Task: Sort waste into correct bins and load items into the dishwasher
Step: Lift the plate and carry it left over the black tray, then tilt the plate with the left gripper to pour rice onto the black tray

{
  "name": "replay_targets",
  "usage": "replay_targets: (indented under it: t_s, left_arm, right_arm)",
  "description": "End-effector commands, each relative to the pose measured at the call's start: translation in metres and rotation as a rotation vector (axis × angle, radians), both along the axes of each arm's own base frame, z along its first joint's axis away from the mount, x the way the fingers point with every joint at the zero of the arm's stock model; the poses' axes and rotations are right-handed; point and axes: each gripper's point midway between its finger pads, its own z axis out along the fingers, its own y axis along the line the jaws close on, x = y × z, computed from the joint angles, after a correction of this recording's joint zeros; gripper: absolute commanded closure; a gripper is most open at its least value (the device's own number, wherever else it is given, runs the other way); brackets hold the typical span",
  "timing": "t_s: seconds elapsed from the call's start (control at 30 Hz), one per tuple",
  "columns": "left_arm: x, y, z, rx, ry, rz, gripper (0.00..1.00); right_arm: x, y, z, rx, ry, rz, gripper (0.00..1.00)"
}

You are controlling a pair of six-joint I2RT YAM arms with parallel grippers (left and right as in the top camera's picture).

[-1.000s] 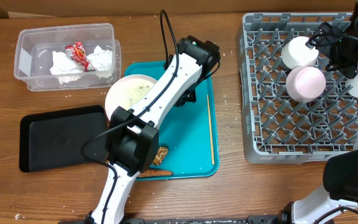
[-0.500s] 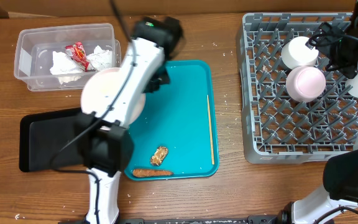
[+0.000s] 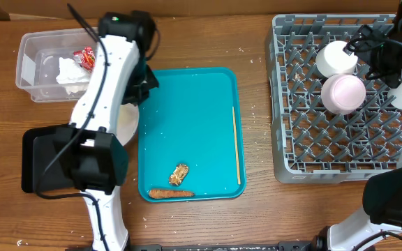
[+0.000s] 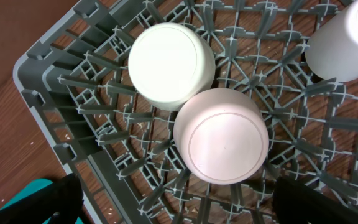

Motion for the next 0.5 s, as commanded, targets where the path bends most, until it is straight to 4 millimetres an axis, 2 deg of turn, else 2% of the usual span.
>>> replay_targets:
  t_s: [0.0,0.1,0.23,0.47]
  left_arm:
    - [-0.002,0.015,0.008,-0.087,-0.005,0.025,0.96]
    - [-0.002,0.025,0.008,-0.203,0.001,0.042,0.95]
    - [-0.001,0.035,0.009,-0.266,-0.005,0.073,0.96]
    - [0.002,0.033,0.012,-0.381,-0.023,0.054,0.95]
  right_arm:
    - [0.0,0.001,0.013,-0.004,-0.036,-0.003,0.0]
    - [0.0,0.001,0.013,-0.004,-0.036,-0.003,0.0]
    - [0.0,0.001,0.013,-0.004,-0.036,-0.003,0.0]
    - [0.0,0.001,0.013,-0.004,-0.036,-0.003,0.0]
